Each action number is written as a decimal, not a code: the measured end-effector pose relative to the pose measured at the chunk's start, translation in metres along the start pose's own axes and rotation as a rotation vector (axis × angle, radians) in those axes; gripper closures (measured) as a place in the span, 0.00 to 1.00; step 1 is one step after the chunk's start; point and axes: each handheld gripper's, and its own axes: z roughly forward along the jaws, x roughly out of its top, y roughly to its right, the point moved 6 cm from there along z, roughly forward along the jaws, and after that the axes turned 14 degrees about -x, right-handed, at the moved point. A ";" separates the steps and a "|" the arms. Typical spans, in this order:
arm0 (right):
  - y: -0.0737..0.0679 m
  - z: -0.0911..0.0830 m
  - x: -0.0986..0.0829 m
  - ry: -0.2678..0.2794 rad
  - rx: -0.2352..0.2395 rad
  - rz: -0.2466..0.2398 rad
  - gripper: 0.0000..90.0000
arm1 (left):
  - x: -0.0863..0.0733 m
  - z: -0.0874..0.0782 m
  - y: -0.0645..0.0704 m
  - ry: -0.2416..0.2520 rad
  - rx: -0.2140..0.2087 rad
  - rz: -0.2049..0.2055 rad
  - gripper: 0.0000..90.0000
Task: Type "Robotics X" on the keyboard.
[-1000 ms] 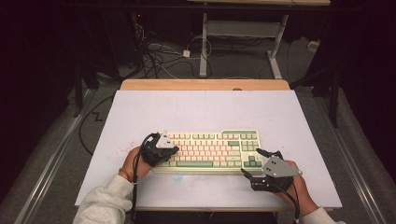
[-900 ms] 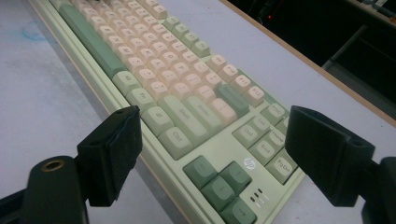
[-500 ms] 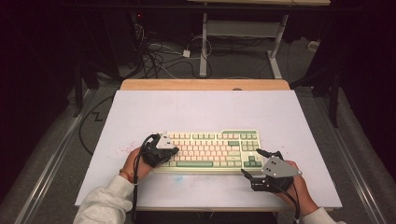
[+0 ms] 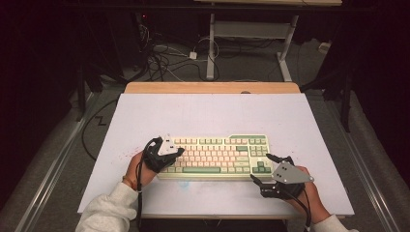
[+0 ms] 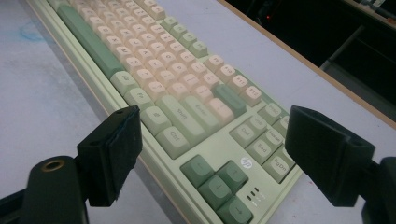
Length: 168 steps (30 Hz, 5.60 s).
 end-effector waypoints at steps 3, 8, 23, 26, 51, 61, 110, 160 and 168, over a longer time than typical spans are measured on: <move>0.000 0.000 0.000 0.000 -0.001 0.000 0.22 | 0.000 -0.001 0.000 0.008 0.006 0.005 0.97; 0.001 0.000 0.000 0.003 -0.004 -0.001 0.22 | 0.002 -0.004 0.001 0.030 0.016 0.018 0.93; 0.003 0.000 0.000 0.005 -0.013 0.001 0.22 | 0.004 -0.006 0.000 0.056 0.042 0.023 0.64; 0.003 0.000 0.000 0.003 -0.014 0.000 0.22 | 0.004 -0.005 0.001 0.060 0.019 0.020 0.55; 0.003 -0.001 0.000 0.003 -0.010 -0.001 0.22 | 0.008 -0.011 0.005 0.115 0.090 0.024 0.16; 0.005 -0.001 0.000 -0.001 -0.013 0.010 0.22 | 0.006 -0.023 0.010 0.138 0.125 0.055 0.16; -0.002 0.003 0.020 0.040 0.031 0.058 0.36 | -0.042 -0.057 0.032 0.172 0.177 0.076 0.16; -0.030 0.051 0.049 -0.032 0.194 0.006 1.00 | -0.056 -0.041 0.035 0.106 0.127 0.065 0.16; -0.040 0.055 0.051 -0.039 0.208 -0.006 1.00 | -0.057 -0.040 0.034 0.109 0.121 0.060 0.17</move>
